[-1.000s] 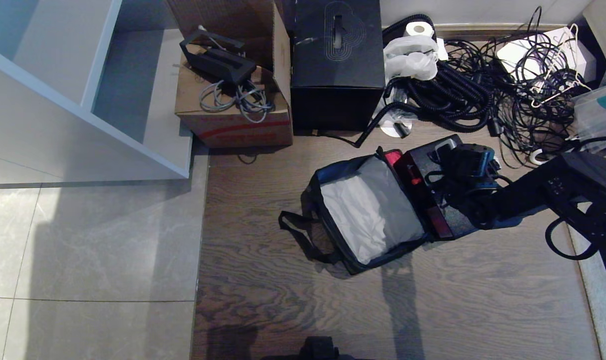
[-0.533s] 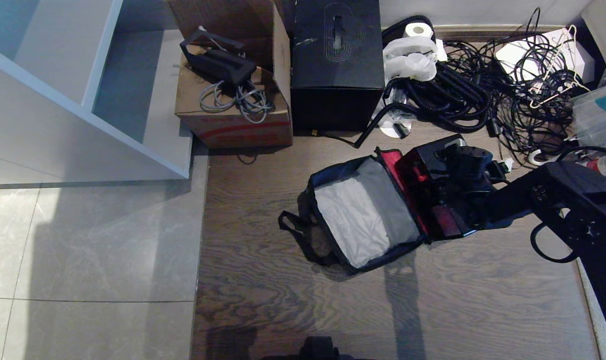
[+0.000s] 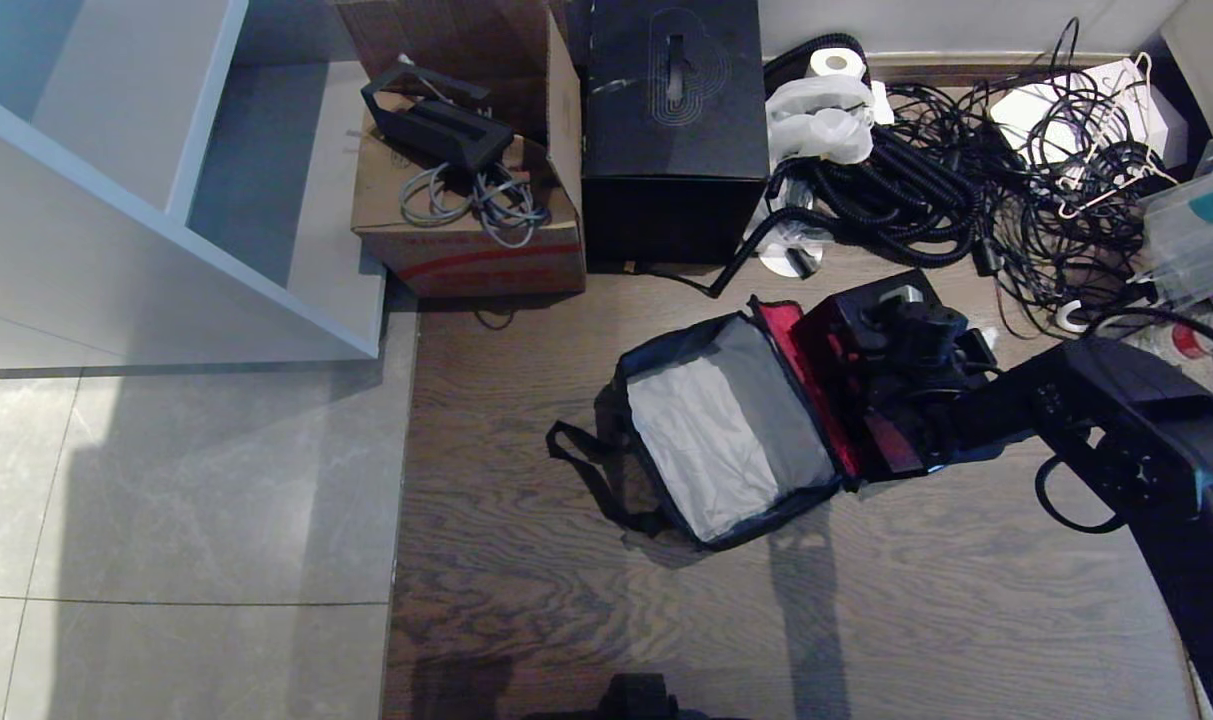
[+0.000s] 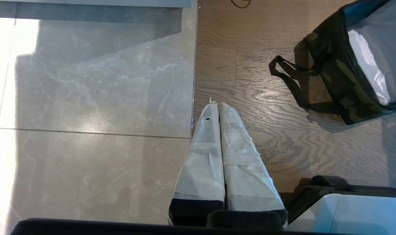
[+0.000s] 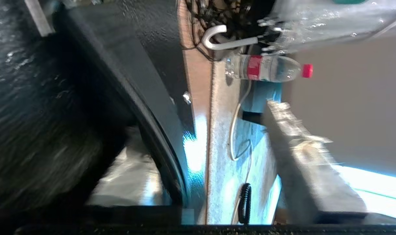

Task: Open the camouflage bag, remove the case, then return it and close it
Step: Grip the handle again, then place the black box back

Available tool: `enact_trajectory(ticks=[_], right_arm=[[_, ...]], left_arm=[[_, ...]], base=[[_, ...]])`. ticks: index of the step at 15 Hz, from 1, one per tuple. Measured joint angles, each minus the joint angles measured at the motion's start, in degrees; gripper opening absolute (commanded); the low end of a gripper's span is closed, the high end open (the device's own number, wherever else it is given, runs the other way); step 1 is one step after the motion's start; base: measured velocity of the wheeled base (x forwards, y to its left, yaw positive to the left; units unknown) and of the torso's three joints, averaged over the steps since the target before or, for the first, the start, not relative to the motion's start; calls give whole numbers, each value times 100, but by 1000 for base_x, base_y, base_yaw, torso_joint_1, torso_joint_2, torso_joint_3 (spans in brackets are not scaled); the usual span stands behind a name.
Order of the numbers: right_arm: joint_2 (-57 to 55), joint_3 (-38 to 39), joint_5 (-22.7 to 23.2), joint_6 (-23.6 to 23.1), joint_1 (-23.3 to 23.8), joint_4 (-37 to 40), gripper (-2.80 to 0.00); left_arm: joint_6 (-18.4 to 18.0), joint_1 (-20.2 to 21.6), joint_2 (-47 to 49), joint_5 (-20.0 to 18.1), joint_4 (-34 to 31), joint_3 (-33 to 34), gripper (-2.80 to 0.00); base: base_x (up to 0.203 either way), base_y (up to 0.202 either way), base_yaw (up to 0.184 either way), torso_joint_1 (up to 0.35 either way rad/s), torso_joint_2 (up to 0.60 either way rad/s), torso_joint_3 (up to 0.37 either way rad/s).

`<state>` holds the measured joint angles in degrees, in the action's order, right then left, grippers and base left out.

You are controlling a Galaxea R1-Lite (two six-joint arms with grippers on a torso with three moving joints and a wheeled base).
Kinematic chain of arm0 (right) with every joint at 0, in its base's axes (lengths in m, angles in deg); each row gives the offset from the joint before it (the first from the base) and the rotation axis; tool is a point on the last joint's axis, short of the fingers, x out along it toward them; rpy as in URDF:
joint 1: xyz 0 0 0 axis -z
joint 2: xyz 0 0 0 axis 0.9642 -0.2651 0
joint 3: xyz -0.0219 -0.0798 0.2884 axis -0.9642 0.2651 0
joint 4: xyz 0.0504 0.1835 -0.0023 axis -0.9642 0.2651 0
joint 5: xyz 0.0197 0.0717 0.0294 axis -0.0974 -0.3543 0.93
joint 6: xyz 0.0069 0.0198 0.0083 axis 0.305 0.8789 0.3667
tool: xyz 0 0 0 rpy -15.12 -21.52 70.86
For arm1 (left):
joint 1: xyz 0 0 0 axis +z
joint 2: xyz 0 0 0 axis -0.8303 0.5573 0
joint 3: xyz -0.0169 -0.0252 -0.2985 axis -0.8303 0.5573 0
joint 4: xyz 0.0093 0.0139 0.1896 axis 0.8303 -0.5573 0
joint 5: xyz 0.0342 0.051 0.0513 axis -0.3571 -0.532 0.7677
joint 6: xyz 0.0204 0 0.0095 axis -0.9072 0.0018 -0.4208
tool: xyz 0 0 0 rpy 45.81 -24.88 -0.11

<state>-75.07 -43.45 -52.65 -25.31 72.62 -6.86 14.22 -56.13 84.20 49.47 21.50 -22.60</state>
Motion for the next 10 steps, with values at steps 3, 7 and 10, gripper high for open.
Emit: enact_trajectory(ticks=[3,7,10], right_arm=[[-113,-237,-7,-22,15,0,-280],[-268,-439,-82,-55,17,-61,-280],[-242,-320,-84,32,30,-123,-280]], left_arm=[[2,0,0,-1,-2,0,-280],[1,0,0,-1,-2,0,-280],[-2,0,0,0,0,0,-280]], base=[[0,0,0,0,0,0],[0,0,0,0,0,0],[0,0,0,0,0,0]])
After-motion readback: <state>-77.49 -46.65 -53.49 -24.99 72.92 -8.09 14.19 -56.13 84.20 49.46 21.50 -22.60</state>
